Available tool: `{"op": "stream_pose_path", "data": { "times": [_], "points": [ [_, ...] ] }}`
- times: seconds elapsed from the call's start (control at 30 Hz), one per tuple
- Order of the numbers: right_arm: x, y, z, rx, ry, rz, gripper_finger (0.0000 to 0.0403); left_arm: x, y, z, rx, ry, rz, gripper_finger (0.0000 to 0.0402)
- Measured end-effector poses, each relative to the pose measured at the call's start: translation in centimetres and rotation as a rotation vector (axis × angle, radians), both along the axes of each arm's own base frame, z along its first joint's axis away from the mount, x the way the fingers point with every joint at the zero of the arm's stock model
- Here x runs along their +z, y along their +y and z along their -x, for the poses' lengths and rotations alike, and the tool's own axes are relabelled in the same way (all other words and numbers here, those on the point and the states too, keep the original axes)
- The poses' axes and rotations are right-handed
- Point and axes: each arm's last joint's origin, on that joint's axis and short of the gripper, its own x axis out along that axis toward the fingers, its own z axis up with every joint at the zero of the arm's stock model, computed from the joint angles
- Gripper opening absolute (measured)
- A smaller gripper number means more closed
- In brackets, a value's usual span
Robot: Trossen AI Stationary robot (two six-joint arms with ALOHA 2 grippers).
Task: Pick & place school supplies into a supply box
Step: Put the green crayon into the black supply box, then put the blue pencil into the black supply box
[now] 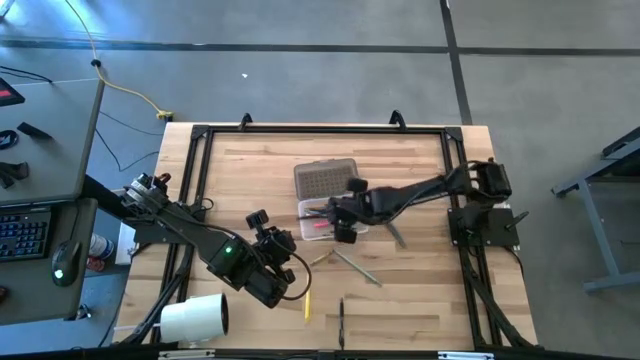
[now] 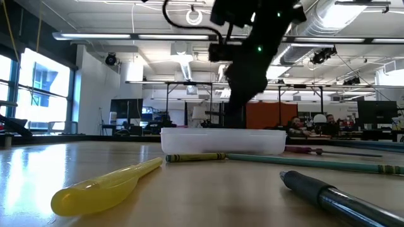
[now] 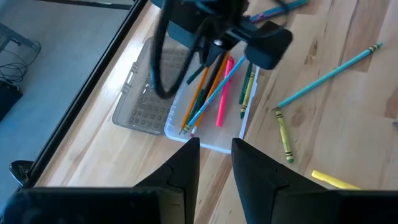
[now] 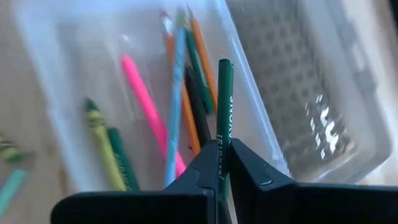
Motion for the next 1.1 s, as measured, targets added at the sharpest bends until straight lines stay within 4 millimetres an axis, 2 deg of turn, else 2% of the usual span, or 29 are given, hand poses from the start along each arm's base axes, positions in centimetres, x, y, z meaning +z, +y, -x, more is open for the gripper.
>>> {"op": "stream_pose_path", "data": {
  "times": [0.17,0.37,0.47,0.57,0.7,0.8,0.9,1.1],
  "points": [
    [-2.0,-1.1,1.1,0.003,0.057,0.029,0.0044,0.0,0.0,0.0,-0.016,0.015,-0.011,0.0127],
    [-1.8,-0.4,1.0,0.008,0.036,0.047,0.0103,0.0,0.0,0.0,-0.018,0.017,-0.011,0.0127],
    [-1.2,1.7,0.6,0.017,-0.020,-0.096,0.0123,0.0,0.0,0.0,-0.018,0.017,-0.010,0.0127],
    [-1.2,5.2,0.9,0.123,-0.021,-0.269,0.0132,0.0,0.0,0.0,-0.018,0.018,-0.011,0.0127],
    [-1.2,10.1,2.1,0.189,-0.013,-0.349,0.0133,0.0,0.0,0.0,-0.018,0.018,-0.011,0.0127],
    [-1.1,12.7,3.2,0.156,-0.050,-0.294,0.0134,0.0,0.0,0.0,-0.018,0.018,-0.010,0.0127],
    [-1.0,14.5,4.1,0.107,-0.124,-0.163,0.0134,0.0,0.0,0.0,-0.018,0.017,-0.010,0.0127],
    [-1.5,16.0,5.5,0.000,-0.243,-0.050,0.0134,0.0,0.0,0.0,-0.018,0.016,-0.009,0.0127]
  ]
}}
